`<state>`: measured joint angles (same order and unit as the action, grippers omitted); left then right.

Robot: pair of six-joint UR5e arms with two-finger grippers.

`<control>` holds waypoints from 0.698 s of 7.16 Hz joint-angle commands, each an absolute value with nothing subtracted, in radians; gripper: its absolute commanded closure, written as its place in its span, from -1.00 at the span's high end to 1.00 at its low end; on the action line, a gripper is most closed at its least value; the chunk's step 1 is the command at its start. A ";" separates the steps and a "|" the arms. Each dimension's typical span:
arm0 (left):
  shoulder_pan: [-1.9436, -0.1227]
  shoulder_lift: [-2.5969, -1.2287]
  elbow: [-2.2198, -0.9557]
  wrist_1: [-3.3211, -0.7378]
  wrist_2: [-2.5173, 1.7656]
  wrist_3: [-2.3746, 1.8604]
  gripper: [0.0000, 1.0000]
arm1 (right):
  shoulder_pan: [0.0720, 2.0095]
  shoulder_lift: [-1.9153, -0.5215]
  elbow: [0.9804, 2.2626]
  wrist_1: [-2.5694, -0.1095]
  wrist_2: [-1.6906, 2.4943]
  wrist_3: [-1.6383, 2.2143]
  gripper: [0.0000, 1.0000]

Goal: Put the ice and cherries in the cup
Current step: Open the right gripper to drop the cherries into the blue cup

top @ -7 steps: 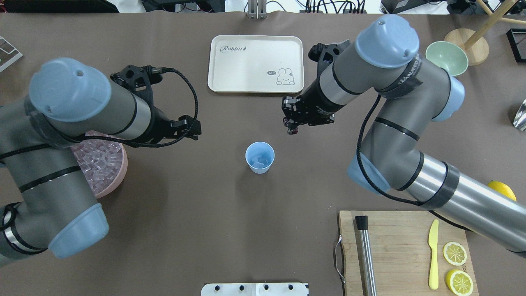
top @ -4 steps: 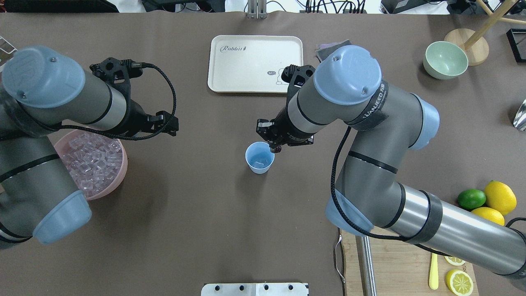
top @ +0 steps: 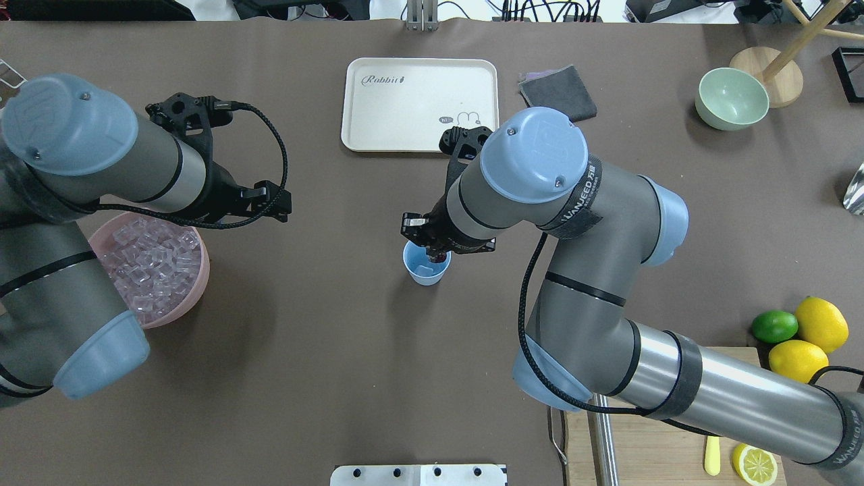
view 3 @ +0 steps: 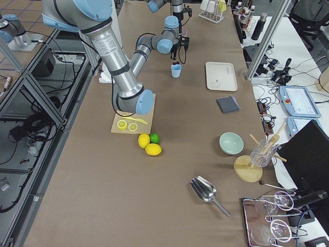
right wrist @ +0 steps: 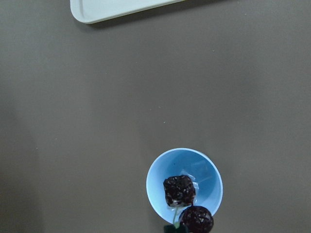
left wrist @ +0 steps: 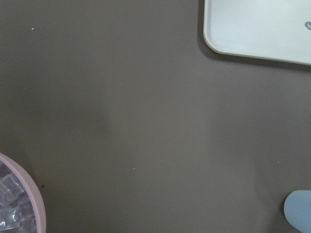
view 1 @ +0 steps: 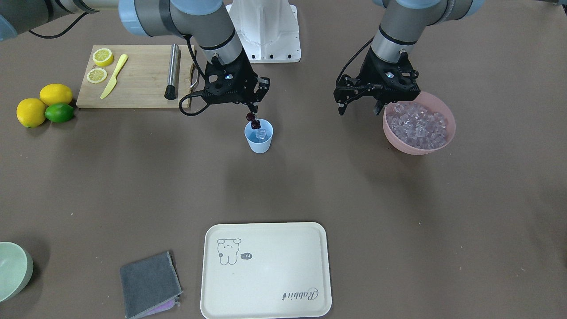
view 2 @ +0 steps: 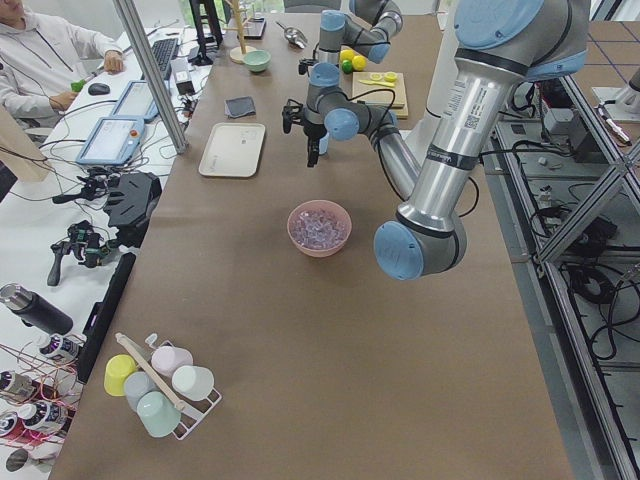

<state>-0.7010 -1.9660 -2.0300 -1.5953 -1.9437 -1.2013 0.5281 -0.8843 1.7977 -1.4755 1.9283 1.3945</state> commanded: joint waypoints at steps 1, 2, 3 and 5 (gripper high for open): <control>-0.701 -1.965 -2.029 -1.595 -1.941 -1.204 0.94 | 0.523 -0.881 1.789 -1.471 1.919 1.393 0.41; -0.701 -1.965 -2.029 -1.595 -1.940 -1.206 0.95 | 0.517 -0.877 1.787 -1.474 1.905 1.393 0.57; -0.703 -1.967 -2.029 -1.594 -1.940 -1.206 0.94 | 0.517 -0.876 1.787 -1.474 1.902 1.396 0.57; -0.760 -1.956 -2.031 -1.588 -1.978 -1.181 0.94 | 0.605 -0.914 1.819 -1.488 1.963 1.375 0.53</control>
<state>-0.7232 -1.9633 -2.0297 -1.5920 -1.9513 -1.1960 0.5469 -0.8867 1.8000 -1.4785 1.9209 1.3859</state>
